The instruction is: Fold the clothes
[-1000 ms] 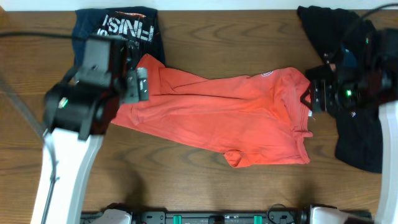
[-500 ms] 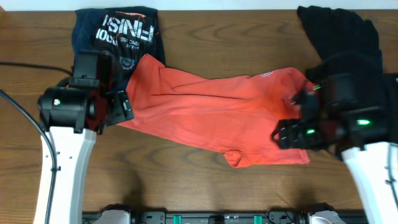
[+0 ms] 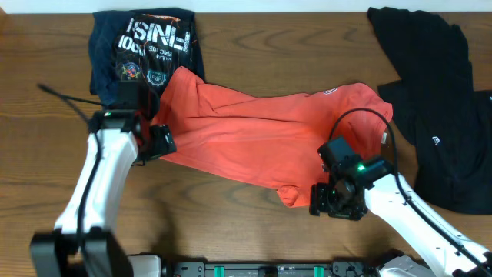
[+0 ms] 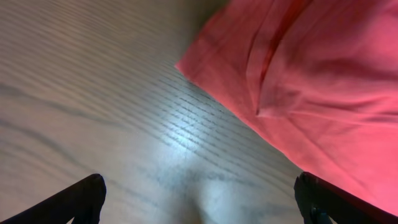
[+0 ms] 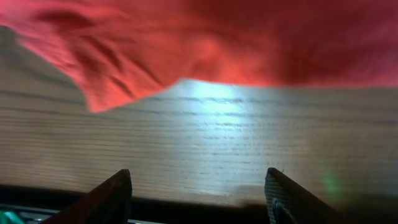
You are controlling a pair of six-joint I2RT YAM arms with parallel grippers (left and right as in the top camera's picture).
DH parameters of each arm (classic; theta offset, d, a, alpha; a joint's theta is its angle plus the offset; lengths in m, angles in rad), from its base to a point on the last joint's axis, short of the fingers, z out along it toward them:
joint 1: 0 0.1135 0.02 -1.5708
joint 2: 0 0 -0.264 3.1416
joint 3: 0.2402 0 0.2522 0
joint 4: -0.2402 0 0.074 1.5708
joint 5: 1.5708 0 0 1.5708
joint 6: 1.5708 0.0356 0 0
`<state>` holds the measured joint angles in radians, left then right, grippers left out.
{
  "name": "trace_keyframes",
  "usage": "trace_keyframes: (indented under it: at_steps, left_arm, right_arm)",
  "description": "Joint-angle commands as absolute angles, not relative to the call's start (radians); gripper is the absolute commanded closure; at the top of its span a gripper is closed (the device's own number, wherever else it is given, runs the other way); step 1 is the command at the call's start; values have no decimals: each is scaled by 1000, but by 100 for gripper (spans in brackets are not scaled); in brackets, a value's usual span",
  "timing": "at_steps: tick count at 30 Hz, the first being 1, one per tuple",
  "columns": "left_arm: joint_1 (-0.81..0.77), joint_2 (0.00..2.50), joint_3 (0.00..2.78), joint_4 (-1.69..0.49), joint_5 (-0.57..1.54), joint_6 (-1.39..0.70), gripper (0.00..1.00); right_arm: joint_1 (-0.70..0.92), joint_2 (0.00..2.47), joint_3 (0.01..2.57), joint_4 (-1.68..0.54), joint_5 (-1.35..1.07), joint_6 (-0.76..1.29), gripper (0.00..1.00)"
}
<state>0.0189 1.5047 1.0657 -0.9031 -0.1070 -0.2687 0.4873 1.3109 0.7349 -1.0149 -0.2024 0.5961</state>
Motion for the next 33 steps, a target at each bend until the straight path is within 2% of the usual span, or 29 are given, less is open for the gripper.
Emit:
trace_keyframes:
  at_steps: [1, 9, 12, 19, 26, 30, 33]
  left_arm:
    - [22, 1602, 1056, -864, -101, -209, 2]
    - [23, 1791, 1056, -738, -100, -113, 1]
    - [21, 1802, 1056, -698, -100, -85, 11]
    - [20, 1744, 1073, -686, -94, -59, 13]
    - [9, 1728, 1071, -672, 118, -44, 20]
    - [-13, 1728, 1064, -655, 118, -37, 23]
    - [-17, 1728, 1056, -645, 115, -38, 29]
  right_arm:
    - [498, 1312, 722, -1008, -191, 658, 34]
    - [498, 1312, 722, -997, -191, 658, 34]
    - [498, 1312, 722, -984, -191, 657, 34]
    - [498, 1312, 722, -976, -191, 658, 34]
    - [497, 1312, 722, -962, -187, 657, 33]
    - [497, 1312, 722, -960, -185, 657, 33]
    - [497, 1312, 722, -960, -183, 657, 33]
